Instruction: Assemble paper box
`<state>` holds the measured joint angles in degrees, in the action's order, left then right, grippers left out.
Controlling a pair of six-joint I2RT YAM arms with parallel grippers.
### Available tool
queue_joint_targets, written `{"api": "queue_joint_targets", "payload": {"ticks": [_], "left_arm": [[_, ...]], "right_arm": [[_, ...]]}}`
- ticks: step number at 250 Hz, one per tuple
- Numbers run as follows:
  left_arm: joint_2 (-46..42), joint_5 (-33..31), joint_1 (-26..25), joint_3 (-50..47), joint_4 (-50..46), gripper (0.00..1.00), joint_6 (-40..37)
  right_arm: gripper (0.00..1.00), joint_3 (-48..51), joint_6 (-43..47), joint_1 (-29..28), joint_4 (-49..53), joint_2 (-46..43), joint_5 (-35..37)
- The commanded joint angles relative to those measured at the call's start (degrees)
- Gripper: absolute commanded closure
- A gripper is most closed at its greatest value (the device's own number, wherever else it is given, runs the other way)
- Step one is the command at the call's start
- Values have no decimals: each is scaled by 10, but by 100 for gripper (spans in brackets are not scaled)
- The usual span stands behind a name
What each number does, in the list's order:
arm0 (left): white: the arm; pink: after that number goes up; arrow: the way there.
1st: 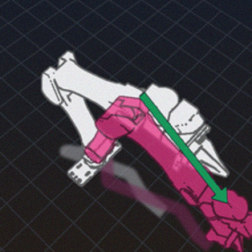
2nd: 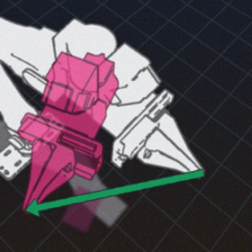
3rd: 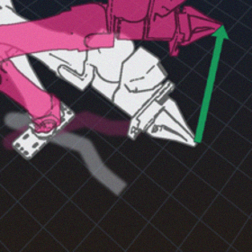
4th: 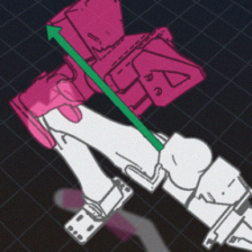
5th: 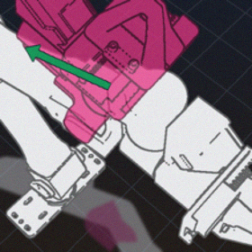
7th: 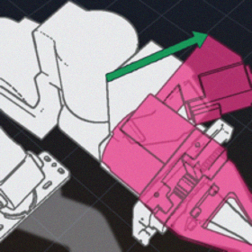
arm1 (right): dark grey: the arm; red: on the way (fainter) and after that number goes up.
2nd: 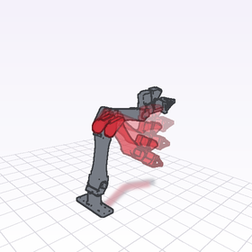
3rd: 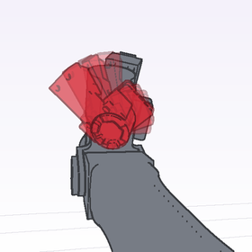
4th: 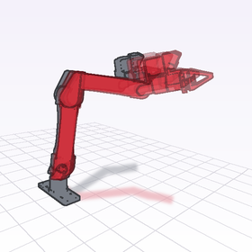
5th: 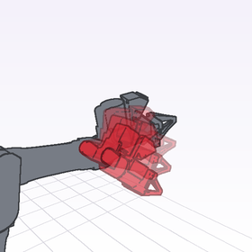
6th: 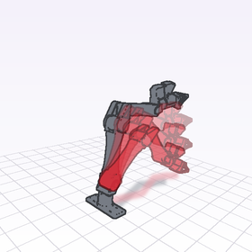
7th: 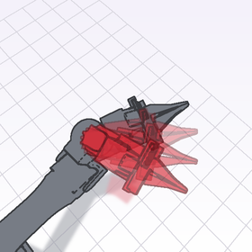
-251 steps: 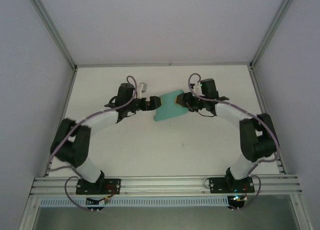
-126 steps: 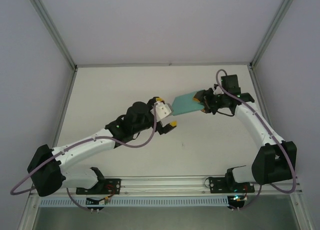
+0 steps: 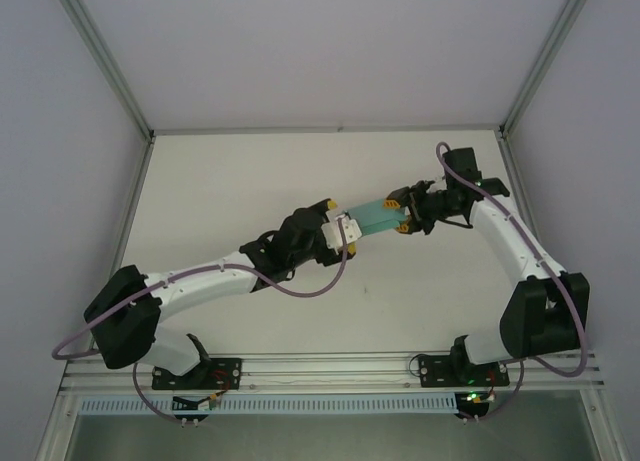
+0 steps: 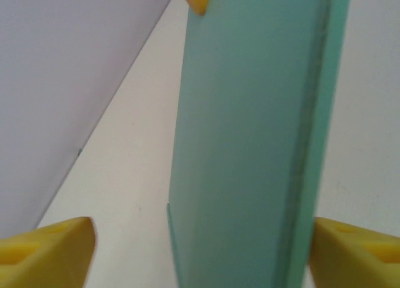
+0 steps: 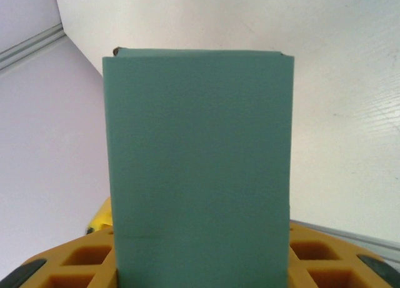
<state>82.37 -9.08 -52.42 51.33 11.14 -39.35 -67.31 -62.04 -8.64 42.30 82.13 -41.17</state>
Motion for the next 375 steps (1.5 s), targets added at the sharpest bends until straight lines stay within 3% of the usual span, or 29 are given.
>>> {"api": "queue_joint_targets", "payload": {"ticks": [1, 71, 107, 164, 208, 225, 243, 285, 306, 321, 335, 375], "left_arm": [[9, -4, -3, 9, 32, 23, -18], [23, 32, -4, 28, -1, 22, -24], [35, 35, -4, 43, -18, 40, -25], [41, 13, -4, 53, -25, 56, -24], [33, 18, -4, 51, -37, 65, -21], [27, 16, -4, 50, -46, 67, -19], [20, 10, -3, 47, -54, 70, -17], [6, 52, 14, 73, -169, 75, -4], [1, 110, 40, 97, -248, 78, 17], [-2, 170, 67, 111, -309, 74, 18], [3, 215, 91, 127, -364, 72, 11], [40, 219, 107, 183, -472, 69, 5]], "right_arm": [[60, -7, -17, -1, 15, 10, -36], [61, -18, -24, -1, 13, 17, -40], [59, -20, -17, -1, 20, 19, -45], [55, -16, -19, -1, 3, 19, -65], [53, -30, 13, -1, 21, 14, -41], [42, -38, 33, -1, 31, 11, -24], [36, -44, 66, -1, 33, 5, 1], [0, -36, 195, 0, -37, -43, 158], [0, 17, 294, 0, -133, -94, 229], [0, 63, 342, 0, -199, -131, 270], [0, 101, 398, 0, -244, -161, 268], [0, 125, 527, 0, -235, -208, 201]]}}
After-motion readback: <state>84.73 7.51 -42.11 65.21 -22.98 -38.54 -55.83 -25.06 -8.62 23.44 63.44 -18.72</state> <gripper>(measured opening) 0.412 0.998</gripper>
